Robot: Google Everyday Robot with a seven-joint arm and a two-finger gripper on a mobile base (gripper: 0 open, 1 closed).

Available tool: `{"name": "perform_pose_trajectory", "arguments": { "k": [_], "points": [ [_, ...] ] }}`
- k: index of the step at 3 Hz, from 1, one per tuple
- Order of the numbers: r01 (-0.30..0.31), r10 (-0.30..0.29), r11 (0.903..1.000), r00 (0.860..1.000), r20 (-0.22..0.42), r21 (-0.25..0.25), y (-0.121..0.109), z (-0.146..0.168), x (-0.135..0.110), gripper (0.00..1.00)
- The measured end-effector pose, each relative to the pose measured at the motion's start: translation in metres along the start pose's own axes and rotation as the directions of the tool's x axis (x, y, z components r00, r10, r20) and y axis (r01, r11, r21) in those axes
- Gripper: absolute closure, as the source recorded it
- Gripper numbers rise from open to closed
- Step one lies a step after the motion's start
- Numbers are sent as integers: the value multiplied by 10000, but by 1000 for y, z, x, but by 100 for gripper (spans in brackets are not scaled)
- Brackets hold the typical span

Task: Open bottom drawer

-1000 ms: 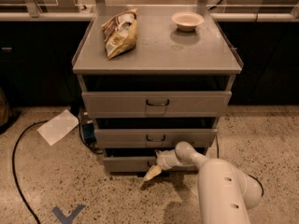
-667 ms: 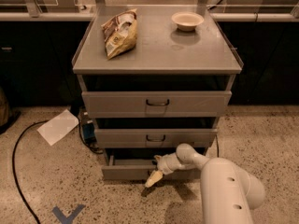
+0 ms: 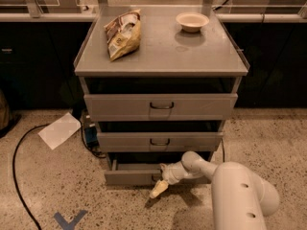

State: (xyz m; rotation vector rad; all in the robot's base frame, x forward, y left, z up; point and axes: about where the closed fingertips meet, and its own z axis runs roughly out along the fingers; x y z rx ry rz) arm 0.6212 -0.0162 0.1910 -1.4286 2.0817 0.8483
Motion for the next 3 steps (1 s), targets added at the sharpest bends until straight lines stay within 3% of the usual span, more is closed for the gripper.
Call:
{"name": "perform_pose_trajectory", "arguments": {
  "k": [2, 3],
  "points": [
    [-671, 622, 9917, 9970, -471, -1095, 92, -28, 29, 0],
    [-671, 622, 9917, 9970, -471, -1095, 92, -28, 29, 0]
  ]
}}
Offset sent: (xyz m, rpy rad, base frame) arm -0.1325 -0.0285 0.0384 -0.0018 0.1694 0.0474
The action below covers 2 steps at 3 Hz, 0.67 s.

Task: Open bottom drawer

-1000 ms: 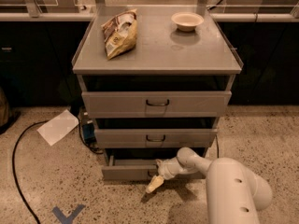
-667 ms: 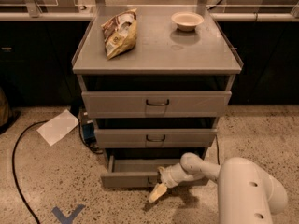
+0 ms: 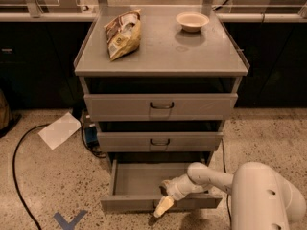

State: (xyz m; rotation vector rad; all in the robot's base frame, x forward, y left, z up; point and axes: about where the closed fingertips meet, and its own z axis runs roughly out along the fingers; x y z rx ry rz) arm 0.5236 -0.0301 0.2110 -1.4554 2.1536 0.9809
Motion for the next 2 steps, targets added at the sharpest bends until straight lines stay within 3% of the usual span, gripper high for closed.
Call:
{"name": "perform_pose_trajectory", "arguments": {
  "k": [2],
  "points": [
    [-484, 474, 9972, 9987, -195, -568, 39, 9, 28, 0]
  ]
}}
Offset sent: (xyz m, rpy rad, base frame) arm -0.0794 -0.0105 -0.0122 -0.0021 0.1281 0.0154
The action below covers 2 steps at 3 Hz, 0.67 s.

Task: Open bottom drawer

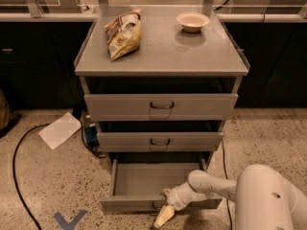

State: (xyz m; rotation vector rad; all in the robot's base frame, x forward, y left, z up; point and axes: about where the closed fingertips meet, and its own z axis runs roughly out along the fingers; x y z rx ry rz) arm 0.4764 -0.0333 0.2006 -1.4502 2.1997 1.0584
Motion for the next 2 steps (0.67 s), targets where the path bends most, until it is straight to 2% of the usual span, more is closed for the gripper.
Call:
{"name": "perform_pose_trajectory", "arguments": {
  "k": [2],
  "points": [
    [-591, 569, 9951, 9979, -297, -794, 56, -18, 25, 0]
  ]
}}
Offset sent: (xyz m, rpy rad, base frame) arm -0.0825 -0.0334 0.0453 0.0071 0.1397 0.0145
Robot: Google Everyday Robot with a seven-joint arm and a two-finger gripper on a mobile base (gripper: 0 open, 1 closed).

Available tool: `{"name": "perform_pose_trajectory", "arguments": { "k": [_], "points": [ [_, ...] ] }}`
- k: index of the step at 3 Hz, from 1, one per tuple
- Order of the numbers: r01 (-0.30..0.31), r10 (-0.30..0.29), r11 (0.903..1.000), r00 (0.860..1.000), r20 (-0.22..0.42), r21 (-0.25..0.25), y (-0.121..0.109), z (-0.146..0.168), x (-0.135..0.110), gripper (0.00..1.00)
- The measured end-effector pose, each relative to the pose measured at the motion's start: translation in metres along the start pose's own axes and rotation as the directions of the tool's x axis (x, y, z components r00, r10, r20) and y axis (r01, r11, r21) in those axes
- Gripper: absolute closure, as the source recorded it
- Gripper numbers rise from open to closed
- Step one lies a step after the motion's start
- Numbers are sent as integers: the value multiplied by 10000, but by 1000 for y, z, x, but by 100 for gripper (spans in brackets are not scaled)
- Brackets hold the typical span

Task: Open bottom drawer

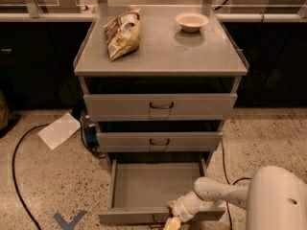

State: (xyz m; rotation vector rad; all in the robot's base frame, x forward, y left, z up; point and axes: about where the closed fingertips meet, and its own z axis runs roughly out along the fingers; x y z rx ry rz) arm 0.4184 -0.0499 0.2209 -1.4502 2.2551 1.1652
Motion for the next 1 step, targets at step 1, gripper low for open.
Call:
{"name": "perform_pose_trajectory", "arguments": {
  "k": [1],
  "points": [
    [0, 0, 10000, 10000, 0, 0, 0, 0, 0, 0]
  ]
}}
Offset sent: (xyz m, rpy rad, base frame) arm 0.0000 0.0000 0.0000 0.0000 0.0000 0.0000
